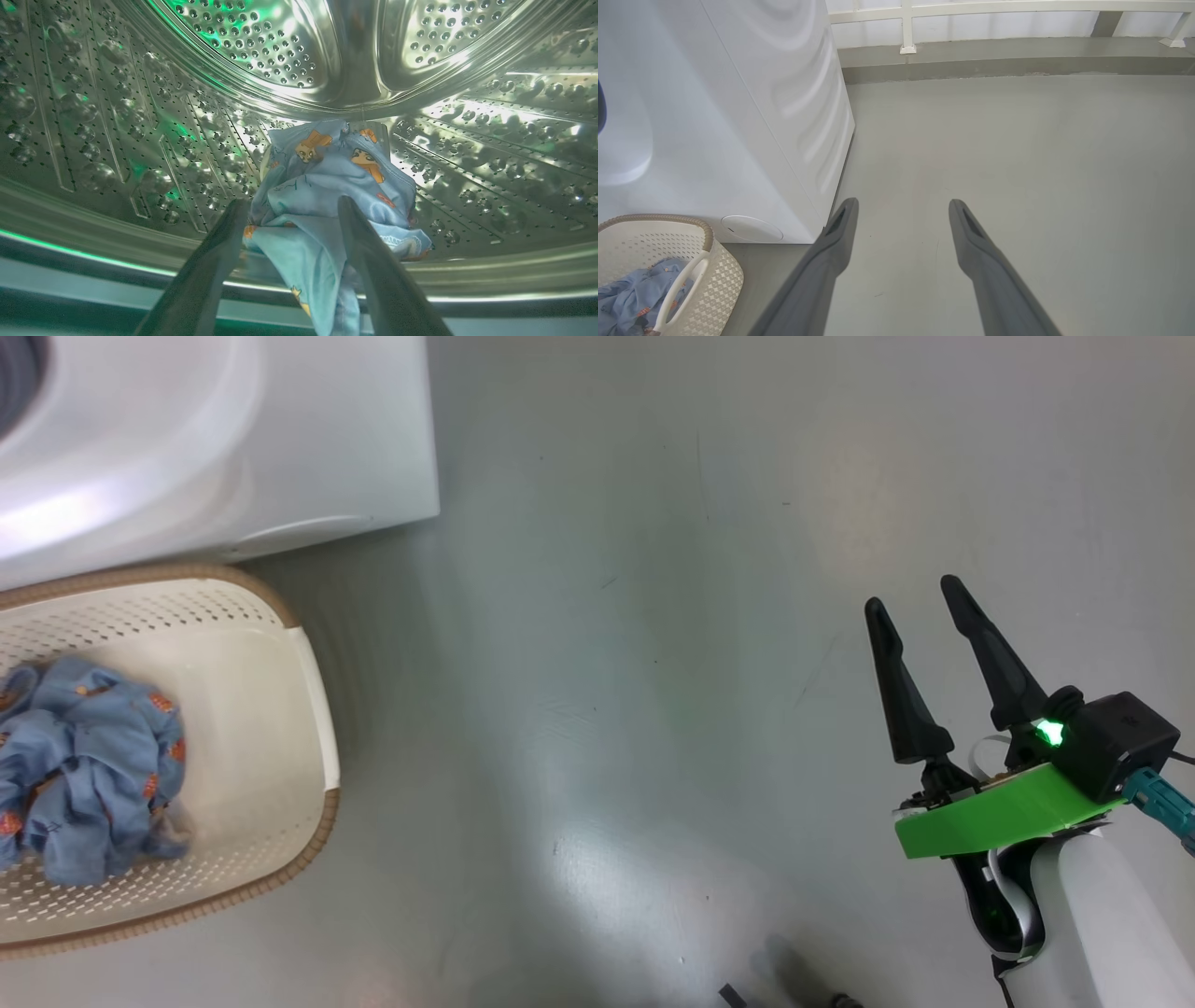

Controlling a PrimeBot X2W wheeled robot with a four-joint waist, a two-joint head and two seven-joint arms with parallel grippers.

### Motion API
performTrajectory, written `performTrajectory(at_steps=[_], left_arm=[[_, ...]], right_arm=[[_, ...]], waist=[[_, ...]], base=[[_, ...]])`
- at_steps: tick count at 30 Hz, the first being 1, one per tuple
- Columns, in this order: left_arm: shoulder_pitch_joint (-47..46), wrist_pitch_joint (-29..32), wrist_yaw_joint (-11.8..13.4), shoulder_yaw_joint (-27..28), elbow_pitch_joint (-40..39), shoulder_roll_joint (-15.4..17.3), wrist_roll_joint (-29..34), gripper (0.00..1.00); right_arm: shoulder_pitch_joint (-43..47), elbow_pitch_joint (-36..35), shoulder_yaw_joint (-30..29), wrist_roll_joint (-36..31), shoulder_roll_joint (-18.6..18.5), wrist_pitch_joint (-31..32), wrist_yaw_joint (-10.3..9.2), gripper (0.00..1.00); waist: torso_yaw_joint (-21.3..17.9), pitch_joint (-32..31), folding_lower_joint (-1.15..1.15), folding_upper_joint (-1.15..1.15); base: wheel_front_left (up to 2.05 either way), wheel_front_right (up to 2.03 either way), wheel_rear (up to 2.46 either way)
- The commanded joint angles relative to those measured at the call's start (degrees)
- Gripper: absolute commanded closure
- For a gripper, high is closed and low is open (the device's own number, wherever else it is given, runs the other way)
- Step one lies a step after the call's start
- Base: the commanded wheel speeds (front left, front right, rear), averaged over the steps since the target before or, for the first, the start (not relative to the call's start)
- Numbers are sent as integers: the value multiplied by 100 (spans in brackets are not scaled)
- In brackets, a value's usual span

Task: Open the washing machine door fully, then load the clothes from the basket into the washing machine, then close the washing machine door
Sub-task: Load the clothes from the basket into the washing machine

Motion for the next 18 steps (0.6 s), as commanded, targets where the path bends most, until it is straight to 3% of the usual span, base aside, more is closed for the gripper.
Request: performTrajectory(at_steps=[1,8,18], left_arm=[[172,63,-49,-25,-102,290,-37,0],[348,350,-239,-79,-91,311,-158,0],[421,549,-321,-204,-86,352,-230,0]], right_arm=[[116,-123,91,-61,-70,-44,9,0],[130,-112,101,-54,-71,-44,9,0],[106,-99,112,-42,-57,-44,9,0]], waist=[[32,-45,0,0],[46,-87,0,0],[-14,-85,0,0]], base=[[0,0,0],[0,0,0],[0,0,0]])
